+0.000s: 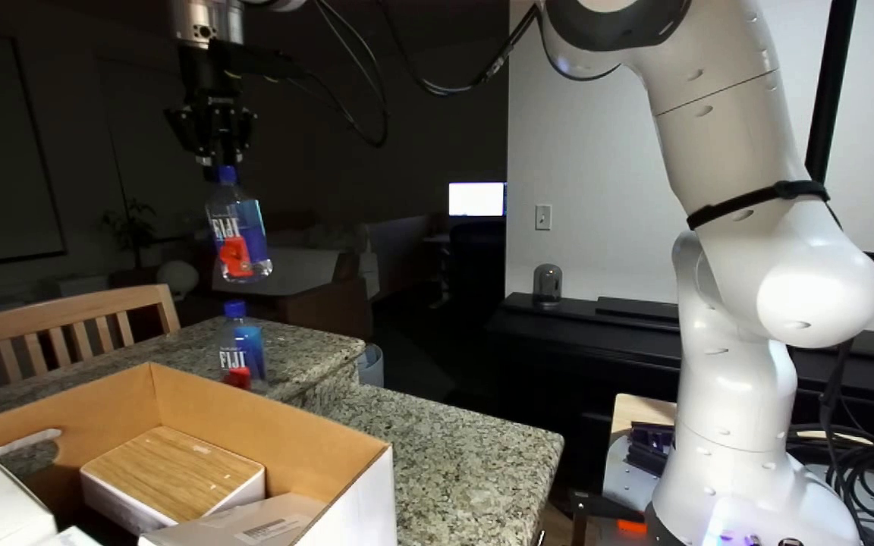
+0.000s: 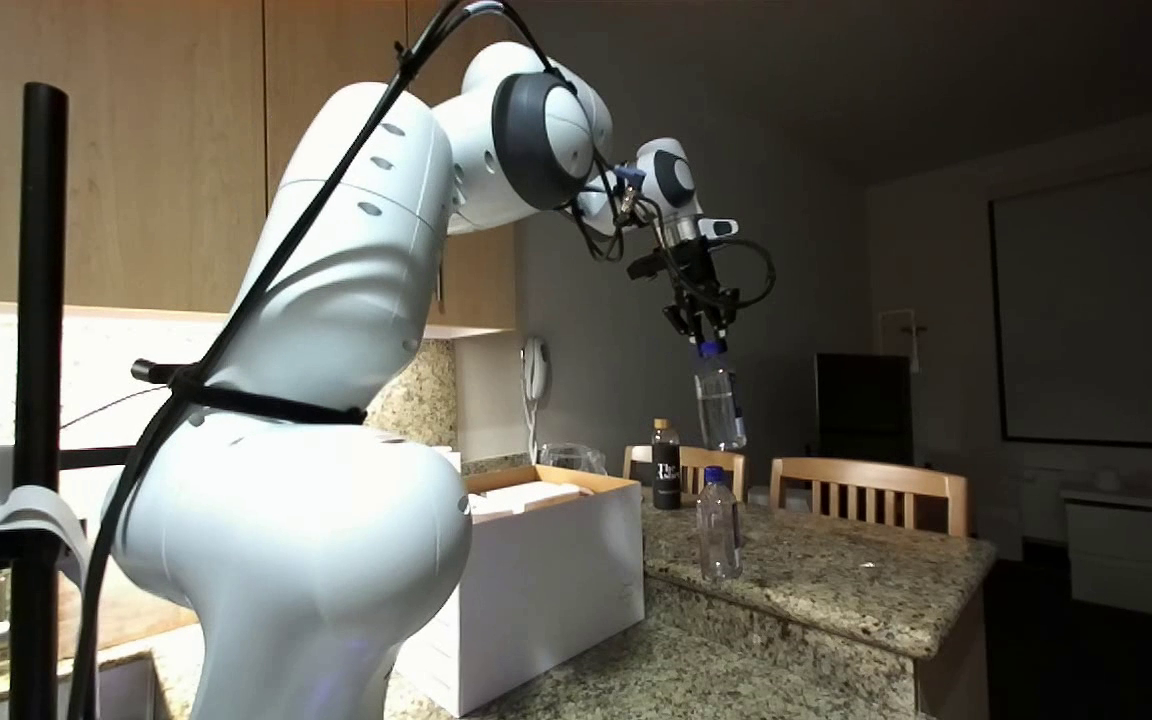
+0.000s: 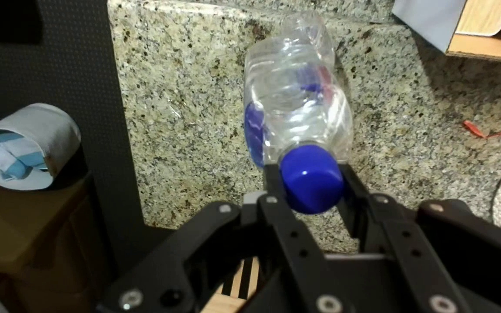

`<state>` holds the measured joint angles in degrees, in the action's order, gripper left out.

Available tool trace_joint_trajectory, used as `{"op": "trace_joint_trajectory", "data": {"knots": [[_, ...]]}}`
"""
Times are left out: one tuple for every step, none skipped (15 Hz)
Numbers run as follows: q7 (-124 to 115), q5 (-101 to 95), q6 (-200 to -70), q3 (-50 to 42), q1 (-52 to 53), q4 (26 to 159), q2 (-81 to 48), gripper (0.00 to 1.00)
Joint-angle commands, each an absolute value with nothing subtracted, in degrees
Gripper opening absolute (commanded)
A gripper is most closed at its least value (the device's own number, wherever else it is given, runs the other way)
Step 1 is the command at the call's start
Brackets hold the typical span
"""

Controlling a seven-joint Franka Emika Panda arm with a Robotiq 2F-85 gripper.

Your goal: Remove the water bottles from the box and put them on the counter

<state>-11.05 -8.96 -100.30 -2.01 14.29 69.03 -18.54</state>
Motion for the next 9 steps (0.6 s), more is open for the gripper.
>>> {"op": "trace_joint_trajectory", "data": {"knots": [[-10.71,-5.17,-99.31,-2.81,11.56,64.25,-21.4,0.15],[-11.05,-4.42,-99.29,-3.1,10.97,63.7,-22.07,0.15],[-10.95,-3.51,-99.56,-3.39,10.14,62.88,-23.01,0.15],[-11.13,-2.99,-99.79,-3.61,9.62,62.34,-23.71,0.15],[-11.14,-2.0,-100.23,-3.76,8.84,61.97,-24.55,0.15],[-11.29,-1.55,-99.97,-3.95,8.36,61.17,-25.41,0.15],[-11.44,-0.87,-100.65,-4.06,7.82,61.43,-25.87,0.15],[-11.32,0.06,-100.36,-4.08,7.18,60.51,-26.9,0.15],[-11.39,0.75,-101.04,-4.09,6.67,60.95,-27.31,0.15]]}}
